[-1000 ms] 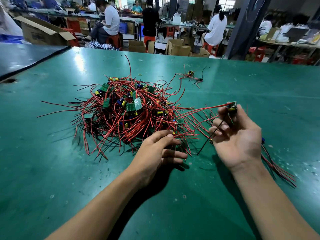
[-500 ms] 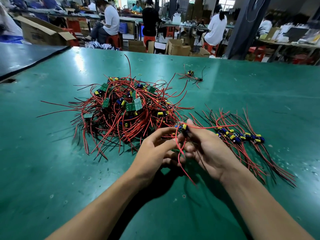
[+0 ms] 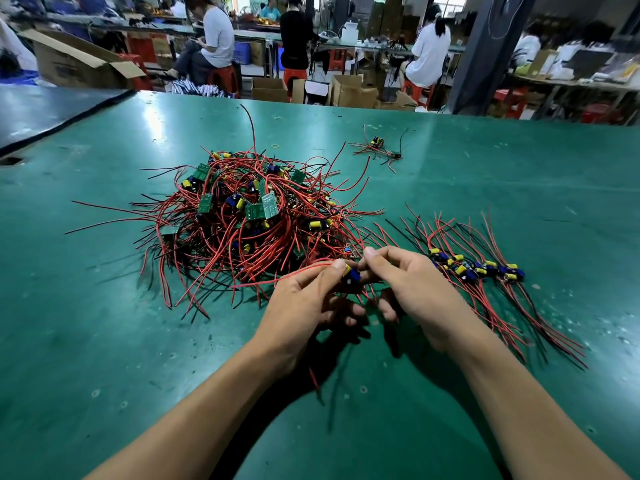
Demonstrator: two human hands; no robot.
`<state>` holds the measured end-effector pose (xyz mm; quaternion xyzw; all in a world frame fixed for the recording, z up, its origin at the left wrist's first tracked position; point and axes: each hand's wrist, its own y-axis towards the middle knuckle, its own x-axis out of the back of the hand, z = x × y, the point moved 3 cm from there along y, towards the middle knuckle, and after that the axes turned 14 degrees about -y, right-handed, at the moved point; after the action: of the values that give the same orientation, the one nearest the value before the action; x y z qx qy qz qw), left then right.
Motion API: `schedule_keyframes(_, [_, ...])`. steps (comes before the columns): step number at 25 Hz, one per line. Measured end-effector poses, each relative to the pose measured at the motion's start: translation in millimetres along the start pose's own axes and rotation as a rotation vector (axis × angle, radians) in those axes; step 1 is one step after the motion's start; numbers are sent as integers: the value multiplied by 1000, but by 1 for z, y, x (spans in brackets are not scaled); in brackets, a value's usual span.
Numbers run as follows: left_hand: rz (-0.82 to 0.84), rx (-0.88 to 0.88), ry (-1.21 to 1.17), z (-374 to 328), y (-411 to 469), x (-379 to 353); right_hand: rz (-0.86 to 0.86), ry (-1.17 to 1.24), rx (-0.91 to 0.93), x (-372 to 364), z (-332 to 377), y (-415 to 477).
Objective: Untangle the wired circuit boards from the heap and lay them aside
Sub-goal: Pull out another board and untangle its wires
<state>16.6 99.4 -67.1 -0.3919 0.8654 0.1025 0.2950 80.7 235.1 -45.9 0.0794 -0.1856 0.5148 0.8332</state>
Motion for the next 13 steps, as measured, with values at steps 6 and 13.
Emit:
schedule_keyframes(6, [-19,-14,-35,-3,-2,2,-74,-229,2,3,-8,3])
schedule_keyframes(13, [66,51,107,1,-3,-1,-6,-119,203,6,9,-3])
